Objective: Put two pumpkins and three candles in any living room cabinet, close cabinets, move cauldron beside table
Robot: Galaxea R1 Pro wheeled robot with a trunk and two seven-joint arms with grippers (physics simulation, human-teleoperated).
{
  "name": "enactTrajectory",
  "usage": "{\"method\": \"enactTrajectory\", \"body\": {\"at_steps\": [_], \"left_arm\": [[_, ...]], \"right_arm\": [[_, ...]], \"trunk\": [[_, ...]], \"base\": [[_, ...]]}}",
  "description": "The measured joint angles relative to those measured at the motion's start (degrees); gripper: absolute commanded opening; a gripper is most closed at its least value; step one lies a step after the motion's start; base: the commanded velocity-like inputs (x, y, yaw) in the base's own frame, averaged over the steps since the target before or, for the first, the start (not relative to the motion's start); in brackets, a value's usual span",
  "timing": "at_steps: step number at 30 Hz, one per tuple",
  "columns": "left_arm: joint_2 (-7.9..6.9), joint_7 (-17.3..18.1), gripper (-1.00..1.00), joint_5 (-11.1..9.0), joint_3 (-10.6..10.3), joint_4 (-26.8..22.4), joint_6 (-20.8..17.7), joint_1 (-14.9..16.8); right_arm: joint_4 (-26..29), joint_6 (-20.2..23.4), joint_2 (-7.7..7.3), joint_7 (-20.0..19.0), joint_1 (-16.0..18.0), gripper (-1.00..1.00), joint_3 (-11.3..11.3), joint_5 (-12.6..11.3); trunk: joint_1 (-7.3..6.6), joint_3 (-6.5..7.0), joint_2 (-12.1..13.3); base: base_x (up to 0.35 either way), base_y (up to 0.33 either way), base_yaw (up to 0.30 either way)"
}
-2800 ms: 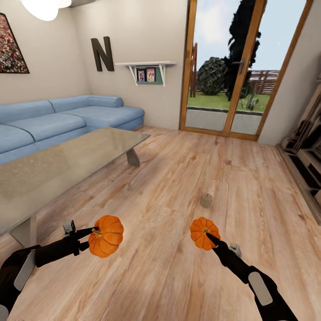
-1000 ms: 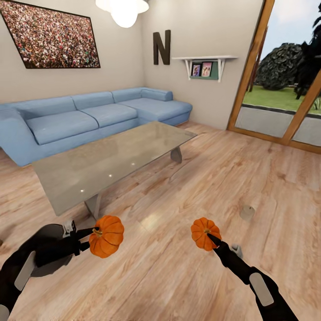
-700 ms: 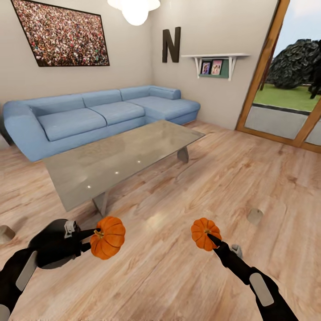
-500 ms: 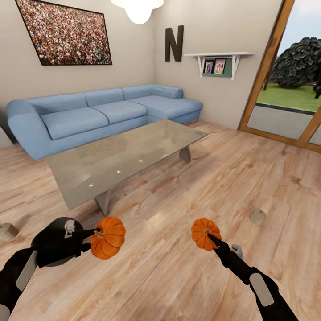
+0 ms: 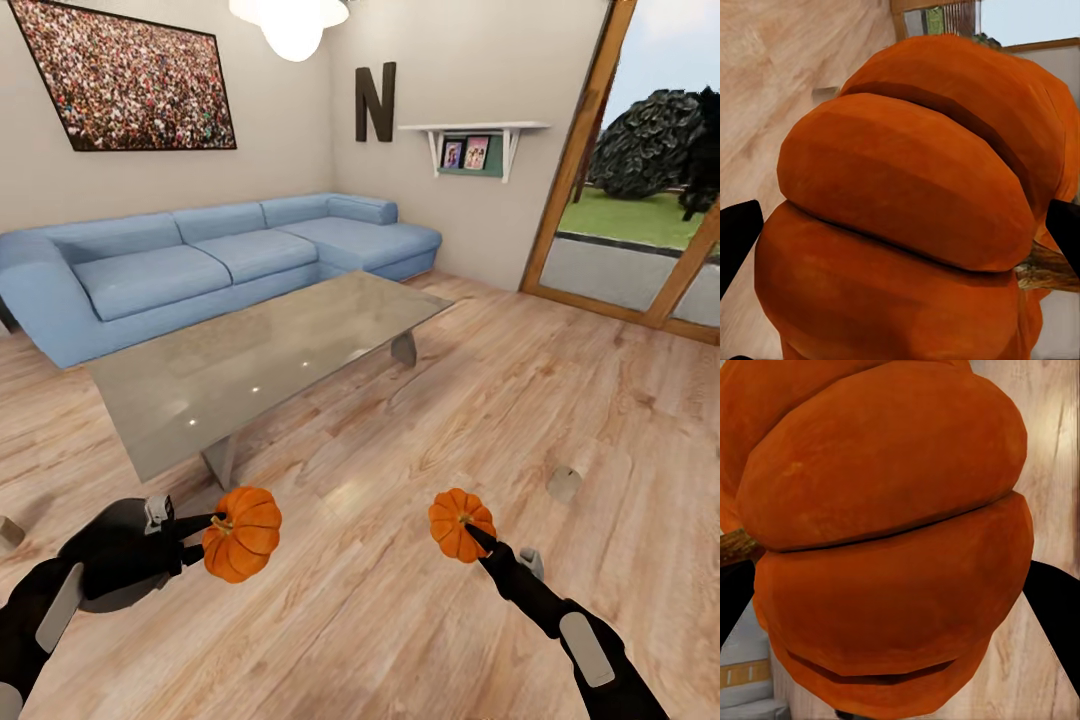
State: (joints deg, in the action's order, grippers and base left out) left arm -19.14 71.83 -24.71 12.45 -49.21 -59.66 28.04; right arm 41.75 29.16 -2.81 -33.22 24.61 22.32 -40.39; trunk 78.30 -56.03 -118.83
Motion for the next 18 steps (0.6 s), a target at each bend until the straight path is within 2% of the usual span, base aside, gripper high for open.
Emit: {"method": "enactTrajectory", "body": {"at_steps": [2,6,18], "left_arm": [[-0.01,0.0,-1.0,0.0,0.0,0.0,0.0,0.0],[0.0,0.0,-1.0,-0.1,0.0,0.0,0.0,0.0],[-0.02,0.0,-1.0,-0.1,0.0,0.0,0.0,0.0]], "right_arm": [[0.0,0.0,0.0,0.0,0.0,-1.0,0.0,0.0],[0.0,0.0,0.0,0.0,0.0,-1.0,0.0,-0.1],[0.0,0.0,0.0,0.0,0.0,-1.0,0.0,-0.1]], "trunk": [[0.0,0.05,0.0],[-0.87,0.78,1.6],[-3.51,2.94,6.4]], "base": [[0.0,0.0,-0.186],[0.0,0.0,-0.147],[0.0,0.0,-0.013]]}}
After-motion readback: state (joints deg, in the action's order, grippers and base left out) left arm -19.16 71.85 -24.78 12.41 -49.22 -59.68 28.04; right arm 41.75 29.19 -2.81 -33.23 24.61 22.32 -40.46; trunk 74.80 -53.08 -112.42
